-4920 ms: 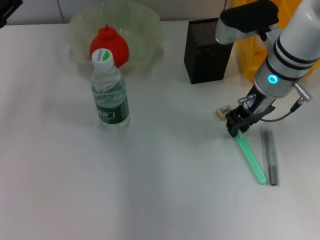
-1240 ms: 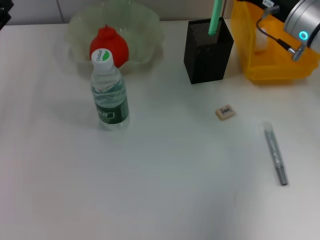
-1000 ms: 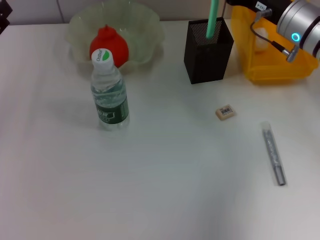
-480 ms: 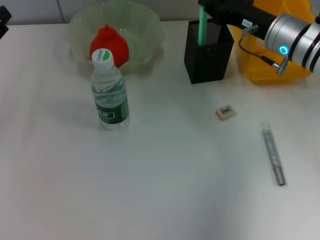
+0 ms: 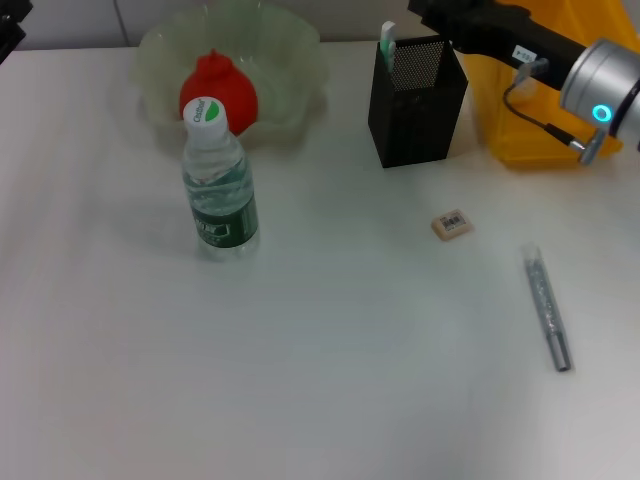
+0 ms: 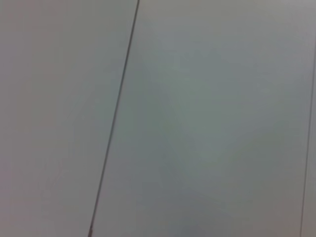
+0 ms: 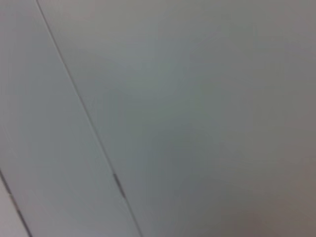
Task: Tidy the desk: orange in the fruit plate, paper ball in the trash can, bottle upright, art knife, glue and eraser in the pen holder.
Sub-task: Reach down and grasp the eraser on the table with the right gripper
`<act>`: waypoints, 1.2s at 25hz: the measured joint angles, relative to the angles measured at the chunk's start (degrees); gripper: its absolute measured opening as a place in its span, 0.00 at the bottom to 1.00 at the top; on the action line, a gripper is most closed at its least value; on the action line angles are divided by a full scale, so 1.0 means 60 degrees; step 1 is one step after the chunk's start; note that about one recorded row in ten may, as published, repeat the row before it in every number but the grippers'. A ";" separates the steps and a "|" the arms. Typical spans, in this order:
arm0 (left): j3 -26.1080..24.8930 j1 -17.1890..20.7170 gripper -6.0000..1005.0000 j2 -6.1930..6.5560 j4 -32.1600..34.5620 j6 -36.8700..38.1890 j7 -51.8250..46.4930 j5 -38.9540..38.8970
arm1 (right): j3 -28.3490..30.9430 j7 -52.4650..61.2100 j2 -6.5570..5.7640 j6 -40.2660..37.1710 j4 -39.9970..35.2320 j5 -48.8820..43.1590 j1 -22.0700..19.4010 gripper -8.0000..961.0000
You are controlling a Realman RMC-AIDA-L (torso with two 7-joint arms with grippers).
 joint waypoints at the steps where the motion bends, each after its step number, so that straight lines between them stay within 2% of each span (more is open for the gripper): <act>1: 0.0000 -0.0013 0.67 0.0001 0.0003 0.0049 -0.0003 0.0000 | -0.0111 0.0188 -0.0010 -0.0119 -0.0161 0.0000 -0.0108 0.46; 7: 0.0000 -0.0059 0.67 -0.0015 0.0007 0.0276 -0.0004 0.0000 | -0.1021 0.1841 -0.0194 -0.1144 -0.2204 -0.0137 -0.1141 0.49; 10: 0.0002 -0.0076 0.67 -0.0026 0.0008 0.0355 -0.0040 0.0000 | -0.0976 0.3417 -0.0247 -0.1869 -0.3912 -0.1277 -0.1569 0.49; 13: 0.0032 -0.0090 0.67 -0.0028 0.0008 0.0376 -0.0113 -0.0002 | -0.0709 0.5194 -0.0254 -0.2651 -0.5552 -0.2952 -0.1661 0.49; 20: 0.0006 -0.0068 0.67 -0.0013 0.0011 0.0621 -0.0150 -0.0013 | -0.0108 0.9912 -0.0354 -0.4872 -0.8744 -0.7685 -0.1069 0.49; 21: 0.0005 -0.0058 0.67 -0.0008 0.0014 0.0623 -0.0150 -0.0014 | -0.0059 1.0386 -0.0354 -0.5271 -0.9084 -0.8393 -0.0911 0.49; 22: 0.0003 -0.0059 0.67 -0.0003 0.0016 0.0618 -0.0150 -0.0015 | -0.0031 1.1186 -0.0355 -0.5948 -0.9519 -0.9766 -0.0518 0.49; 23: 0.0003 -0.0063 0.67 -0.0001 0.0017 0.0609 -0.0150 -0.0015 | -0.0053 1.1557 -0.0352 -0.6238 -0.9579 -1.0504 -0.0298 0.48; 24: 0.0001 -0.0073 0.67 0.0007 0.0018 0.0591 -0.0150 -0.0015 | -0.0053 1.1557 -0.0352 -0.6238 -0.9579 -1.0504 -0.0298 0.48; 25: -0.0001 -0.0086 0.67 0.0016 0.0019 0.0578 -0.0141 -0.0015 | -0.0121 1.2119 -0.0298 -0.6582 -0.9579 -1.1710 0.0071 0.48; 26: 0.0000 -0.0107 0.67 0.0022 0.0019 0.0564 -0.0120 -0.0015 | -0.0121 1.2119 -0.0298 -0.6582 -0.9579 -1.1710 0.0071 0.48; 30: 0.0000 -0.0229 0.67 0.0029 0.0022 0.0364 -0.0042 0.0033 | -0.0264 1.2546 -0.0021 -0.6445 -0.9144 -1.3240 0.0510 0.48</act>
